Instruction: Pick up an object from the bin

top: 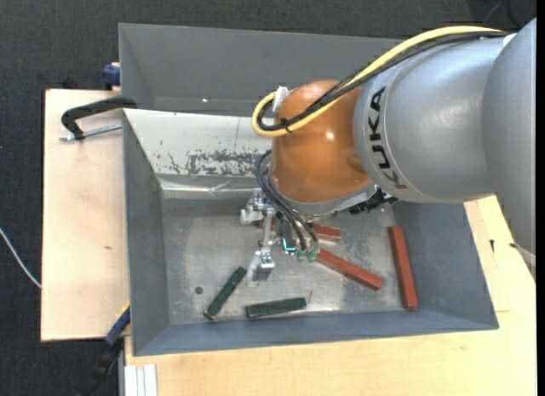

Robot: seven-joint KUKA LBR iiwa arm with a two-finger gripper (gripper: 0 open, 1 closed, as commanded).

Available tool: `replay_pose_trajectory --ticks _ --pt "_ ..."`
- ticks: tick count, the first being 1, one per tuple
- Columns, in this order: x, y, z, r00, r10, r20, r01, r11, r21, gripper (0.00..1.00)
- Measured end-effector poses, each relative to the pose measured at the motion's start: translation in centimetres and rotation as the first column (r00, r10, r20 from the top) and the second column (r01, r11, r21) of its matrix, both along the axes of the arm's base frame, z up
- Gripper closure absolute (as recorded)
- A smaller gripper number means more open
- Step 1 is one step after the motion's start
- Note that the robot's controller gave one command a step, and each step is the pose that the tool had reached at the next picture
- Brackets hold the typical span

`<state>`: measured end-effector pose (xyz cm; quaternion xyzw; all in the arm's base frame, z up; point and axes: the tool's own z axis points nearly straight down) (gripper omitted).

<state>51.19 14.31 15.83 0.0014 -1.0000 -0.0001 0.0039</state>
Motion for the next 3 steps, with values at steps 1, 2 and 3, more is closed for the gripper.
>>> replay_pose_trajectory --ticks 1,2,3 --pt "0.2 -0.1 0.4 1.0 -0.002 0.008 0.002 1.0 0.001 0.0" --pt "2.2 0.7 -7.4 0.945 0.327 -0.001 -0.327 0.945 0.001 1.0" --pt "3.7 1.1 -6.7 0.945 0.32 0.069 -0.321 0.947 0.001 0.0"
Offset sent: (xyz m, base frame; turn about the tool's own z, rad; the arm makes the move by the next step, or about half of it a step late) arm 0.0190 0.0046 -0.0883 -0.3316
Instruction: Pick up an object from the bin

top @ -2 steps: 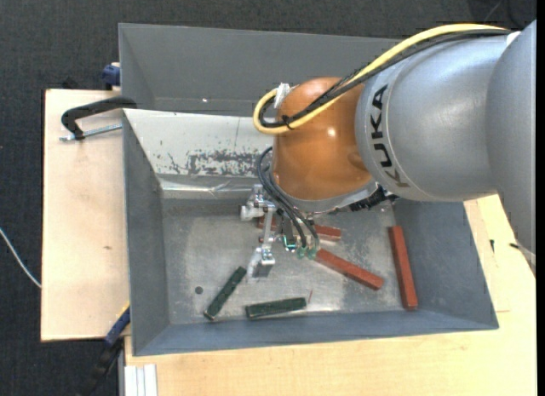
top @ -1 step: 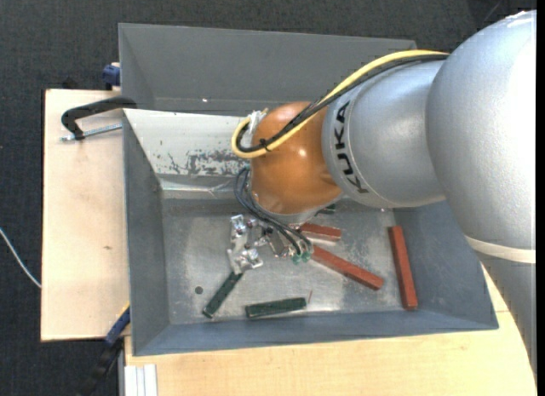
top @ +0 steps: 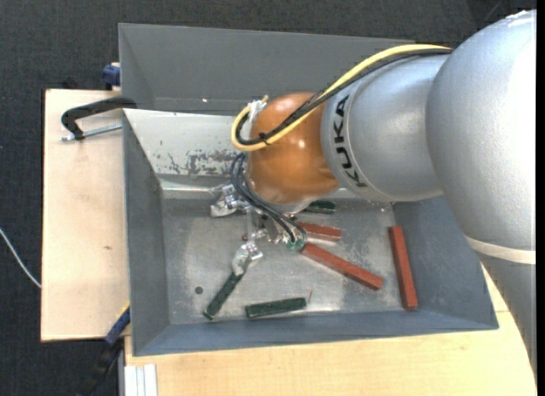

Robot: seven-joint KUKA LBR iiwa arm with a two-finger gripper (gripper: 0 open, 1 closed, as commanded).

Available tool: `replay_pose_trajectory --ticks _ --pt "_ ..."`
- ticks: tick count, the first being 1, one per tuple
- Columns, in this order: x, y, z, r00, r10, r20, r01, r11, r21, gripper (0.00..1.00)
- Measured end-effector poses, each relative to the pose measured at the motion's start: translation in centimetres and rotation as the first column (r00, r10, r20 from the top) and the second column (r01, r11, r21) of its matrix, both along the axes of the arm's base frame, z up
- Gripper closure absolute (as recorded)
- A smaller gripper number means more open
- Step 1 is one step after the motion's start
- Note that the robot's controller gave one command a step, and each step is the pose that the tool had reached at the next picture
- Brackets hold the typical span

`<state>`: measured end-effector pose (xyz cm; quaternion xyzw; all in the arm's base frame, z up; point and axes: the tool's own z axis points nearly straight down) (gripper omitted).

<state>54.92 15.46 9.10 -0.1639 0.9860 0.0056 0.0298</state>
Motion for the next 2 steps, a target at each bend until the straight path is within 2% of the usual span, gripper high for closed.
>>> replay_pose_trajectory --ticks 1,2 --pt "0.0 0.0 0.0 1.0 0.0 -0.001 0.0 1.0 0.0 0.0" --pt "-1.3 -0.6 -0.3 0.999 0.004 -0.036 -0.004 1.0 -0.015 0.0"
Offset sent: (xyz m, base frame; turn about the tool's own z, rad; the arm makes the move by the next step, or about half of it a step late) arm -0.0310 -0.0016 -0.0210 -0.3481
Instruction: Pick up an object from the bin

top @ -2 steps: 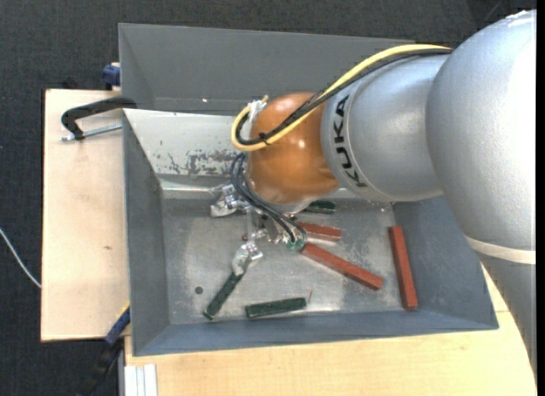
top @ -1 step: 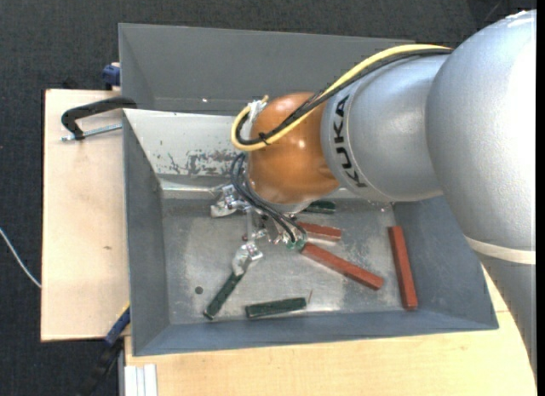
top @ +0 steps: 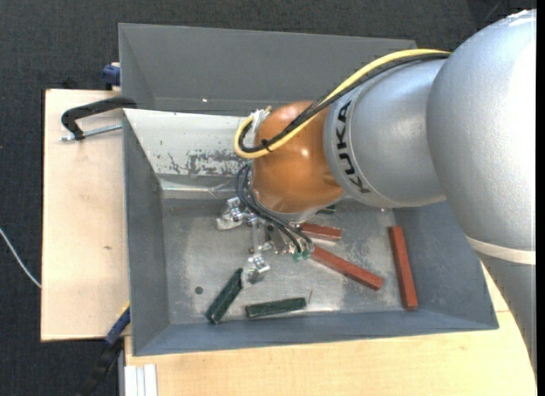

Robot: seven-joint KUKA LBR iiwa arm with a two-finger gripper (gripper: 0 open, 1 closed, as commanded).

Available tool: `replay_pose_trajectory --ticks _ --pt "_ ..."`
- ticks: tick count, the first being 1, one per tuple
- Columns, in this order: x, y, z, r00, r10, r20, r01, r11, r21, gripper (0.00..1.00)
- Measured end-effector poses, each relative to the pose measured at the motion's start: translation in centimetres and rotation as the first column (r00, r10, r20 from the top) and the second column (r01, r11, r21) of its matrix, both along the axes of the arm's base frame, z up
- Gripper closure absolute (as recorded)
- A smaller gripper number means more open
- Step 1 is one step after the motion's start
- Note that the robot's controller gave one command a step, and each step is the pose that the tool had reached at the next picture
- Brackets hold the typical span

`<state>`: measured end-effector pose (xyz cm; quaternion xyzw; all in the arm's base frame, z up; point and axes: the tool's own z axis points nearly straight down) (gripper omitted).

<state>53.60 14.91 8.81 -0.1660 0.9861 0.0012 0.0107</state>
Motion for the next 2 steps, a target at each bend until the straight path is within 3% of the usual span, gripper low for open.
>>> replay_pose_trajectory --ticks 1,2 --pt "-2.39 -0.06 -1.24 0.914 0.404 -0.02 -0.405 0.914 -0.01 1.0" --pt "-2.39 -0.07 -1.24 0.914 0.404 -0.02 -0.404 0.915 -0.009 1.0"
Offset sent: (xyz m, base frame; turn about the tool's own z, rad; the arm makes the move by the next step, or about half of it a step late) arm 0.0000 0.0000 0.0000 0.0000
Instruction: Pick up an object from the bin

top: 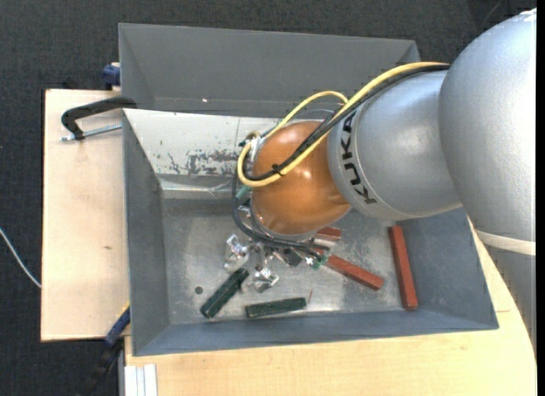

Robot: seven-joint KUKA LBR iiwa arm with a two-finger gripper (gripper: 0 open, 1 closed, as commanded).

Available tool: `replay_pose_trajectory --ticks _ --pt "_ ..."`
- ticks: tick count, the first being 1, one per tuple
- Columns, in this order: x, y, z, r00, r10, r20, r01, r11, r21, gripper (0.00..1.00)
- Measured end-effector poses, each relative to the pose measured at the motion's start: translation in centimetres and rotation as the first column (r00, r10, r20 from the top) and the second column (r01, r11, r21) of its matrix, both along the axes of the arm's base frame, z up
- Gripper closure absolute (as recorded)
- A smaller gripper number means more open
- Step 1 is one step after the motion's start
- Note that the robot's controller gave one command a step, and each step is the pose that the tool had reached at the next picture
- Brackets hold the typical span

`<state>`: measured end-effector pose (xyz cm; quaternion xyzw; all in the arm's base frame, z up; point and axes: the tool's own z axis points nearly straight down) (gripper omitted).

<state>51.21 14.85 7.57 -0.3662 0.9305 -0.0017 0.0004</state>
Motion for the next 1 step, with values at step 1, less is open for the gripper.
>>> replay_pose_trajectory --ticks 1 --pt "0.9 0.53 15.64 1.0 -0.024 0.006 0.024 1.0 0.007 1.0"
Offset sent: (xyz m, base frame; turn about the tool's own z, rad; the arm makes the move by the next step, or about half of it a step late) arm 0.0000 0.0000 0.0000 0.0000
